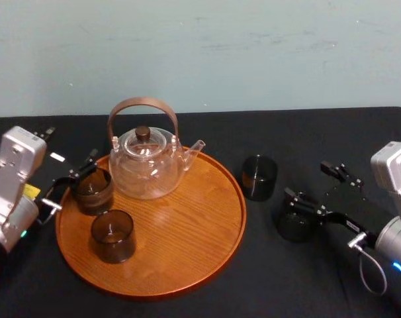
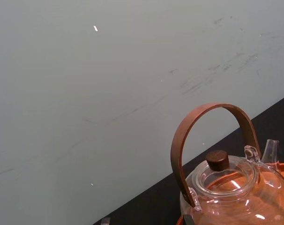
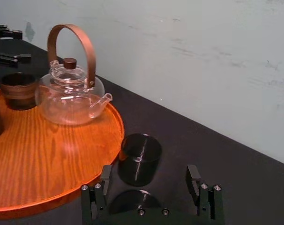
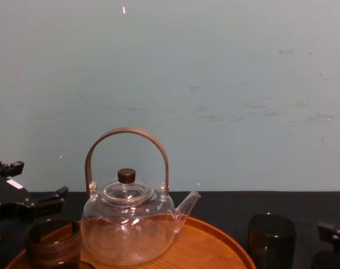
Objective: Pick up the glass from the table and place it on the tray.
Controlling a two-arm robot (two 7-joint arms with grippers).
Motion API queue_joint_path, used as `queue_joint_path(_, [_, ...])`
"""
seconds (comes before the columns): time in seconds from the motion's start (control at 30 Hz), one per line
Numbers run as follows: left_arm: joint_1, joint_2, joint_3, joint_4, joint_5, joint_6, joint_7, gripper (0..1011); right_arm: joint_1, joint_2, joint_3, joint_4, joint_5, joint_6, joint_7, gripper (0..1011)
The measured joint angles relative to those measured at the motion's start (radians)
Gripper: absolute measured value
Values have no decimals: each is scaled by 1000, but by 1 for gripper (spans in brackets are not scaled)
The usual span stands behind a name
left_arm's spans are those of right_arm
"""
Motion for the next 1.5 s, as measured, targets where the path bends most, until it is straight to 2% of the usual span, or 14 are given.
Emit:
queue_joint_path(0.23, [0, 0, 0, 0, 0, 0, 0, 1002, -48, 3, 24, -38, 3, 5, 9, 1002])
queue_joint_path(0.53, [0, 0, 0, 0, 0, 0, 0, 1001, -82, -7, 43, -47, -3, 13, 18, 1003])
queue_joint_path(0.93, [0, 0, 0, 0, 0, 0, 0, 1001, -119, -39, 85, -20, 5, 13, 43, 1002])
queue_joint_path(1.5, [0, 0, 0, 0, 0, 0, 0, 1001, -129, -88, 113, 25, 25, 16, 112, 1002])
